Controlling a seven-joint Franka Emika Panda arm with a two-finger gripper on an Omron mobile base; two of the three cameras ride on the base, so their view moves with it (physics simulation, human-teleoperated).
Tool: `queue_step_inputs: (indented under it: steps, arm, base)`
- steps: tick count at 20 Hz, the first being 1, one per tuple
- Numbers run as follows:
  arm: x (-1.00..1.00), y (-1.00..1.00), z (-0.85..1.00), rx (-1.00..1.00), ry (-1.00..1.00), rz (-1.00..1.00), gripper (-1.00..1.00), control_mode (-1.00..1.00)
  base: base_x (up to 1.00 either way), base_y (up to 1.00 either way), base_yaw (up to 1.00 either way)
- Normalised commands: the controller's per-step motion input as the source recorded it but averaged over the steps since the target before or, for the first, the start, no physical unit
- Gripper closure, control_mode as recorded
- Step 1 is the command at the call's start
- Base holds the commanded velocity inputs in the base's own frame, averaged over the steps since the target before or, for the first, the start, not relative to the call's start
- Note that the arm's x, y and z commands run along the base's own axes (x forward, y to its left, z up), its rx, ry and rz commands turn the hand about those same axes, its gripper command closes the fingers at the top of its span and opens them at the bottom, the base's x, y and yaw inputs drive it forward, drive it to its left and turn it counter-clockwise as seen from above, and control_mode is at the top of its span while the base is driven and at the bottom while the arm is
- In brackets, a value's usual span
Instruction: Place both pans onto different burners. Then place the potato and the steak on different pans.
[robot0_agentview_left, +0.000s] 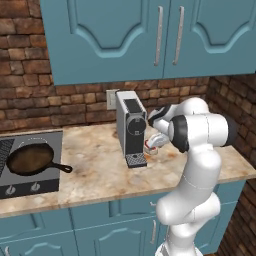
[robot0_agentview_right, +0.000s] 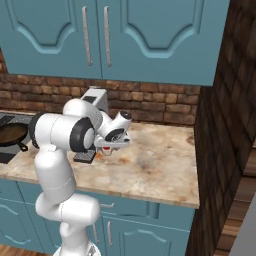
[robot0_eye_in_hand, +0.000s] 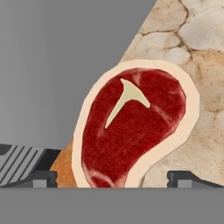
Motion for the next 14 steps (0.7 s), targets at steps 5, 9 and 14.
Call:
queue_step_inputs:
  steps: [5,9,14]
  arm:
    - [0.0,0.08,-0.04,0.0,0.0,0.0,-1.0,-1.0]
    - [0.03,0.0,-0.14,0.0,0.0,0.0,-1.0,-1.0]
    - [0.03,0.0,-0.1,0.0,0.0,0.0,-1.0,-1.0]
  base:
    - [0.0,0.0,0.0]
    - [0.0,0.0,0.0]
    - [0.0,0.0,0.0]
